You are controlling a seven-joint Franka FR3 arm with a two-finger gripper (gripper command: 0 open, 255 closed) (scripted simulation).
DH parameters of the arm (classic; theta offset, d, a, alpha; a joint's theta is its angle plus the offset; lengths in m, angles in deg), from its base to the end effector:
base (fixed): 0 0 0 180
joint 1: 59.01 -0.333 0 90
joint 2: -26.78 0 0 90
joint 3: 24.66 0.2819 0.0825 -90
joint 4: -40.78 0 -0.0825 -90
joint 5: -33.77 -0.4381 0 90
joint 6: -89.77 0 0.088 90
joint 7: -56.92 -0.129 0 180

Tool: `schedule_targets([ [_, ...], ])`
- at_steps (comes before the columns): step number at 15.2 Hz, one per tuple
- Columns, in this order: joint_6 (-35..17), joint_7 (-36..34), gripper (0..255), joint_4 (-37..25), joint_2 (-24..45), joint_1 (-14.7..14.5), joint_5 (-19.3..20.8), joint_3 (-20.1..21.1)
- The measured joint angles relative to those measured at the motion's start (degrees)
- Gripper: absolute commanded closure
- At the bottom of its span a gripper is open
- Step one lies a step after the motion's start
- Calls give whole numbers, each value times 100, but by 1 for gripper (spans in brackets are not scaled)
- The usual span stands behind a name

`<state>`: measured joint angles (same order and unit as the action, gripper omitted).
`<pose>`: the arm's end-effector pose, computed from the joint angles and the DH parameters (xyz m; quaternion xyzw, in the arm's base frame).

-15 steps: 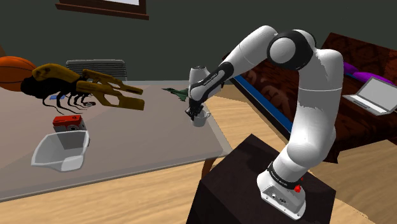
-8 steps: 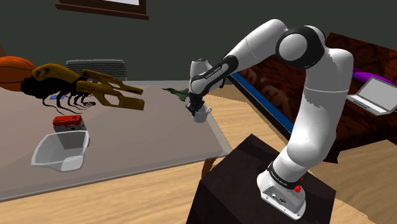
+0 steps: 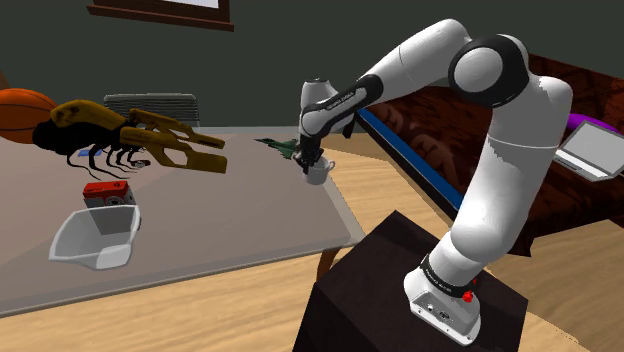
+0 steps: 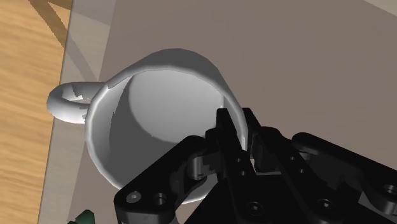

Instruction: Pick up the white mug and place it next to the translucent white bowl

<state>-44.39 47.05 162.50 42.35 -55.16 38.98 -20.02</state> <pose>0.5939 0.0068 0.1834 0.9983 -0.0478 -0.0245 0.0232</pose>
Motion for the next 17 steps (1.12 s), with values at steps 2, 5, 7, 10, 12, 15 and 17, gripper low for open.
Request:
schedule_targets([
  [2,121,23,255,-43,-79,8,-18,3],
  [5,323,22,255,-67,-257,-3,-48,24],
  [7,455,39,255,-105,-352,0,-66,29],
  [10,664,71,255,-198,-471,8,-92,33],
  [12,755,-75,255,-344,-405,-83,-85,91],
  [15,871,-411,255,-649,-196,-294,-54,216],
  [17,984,-660,255,-887,-58,-455,-28,302],
])
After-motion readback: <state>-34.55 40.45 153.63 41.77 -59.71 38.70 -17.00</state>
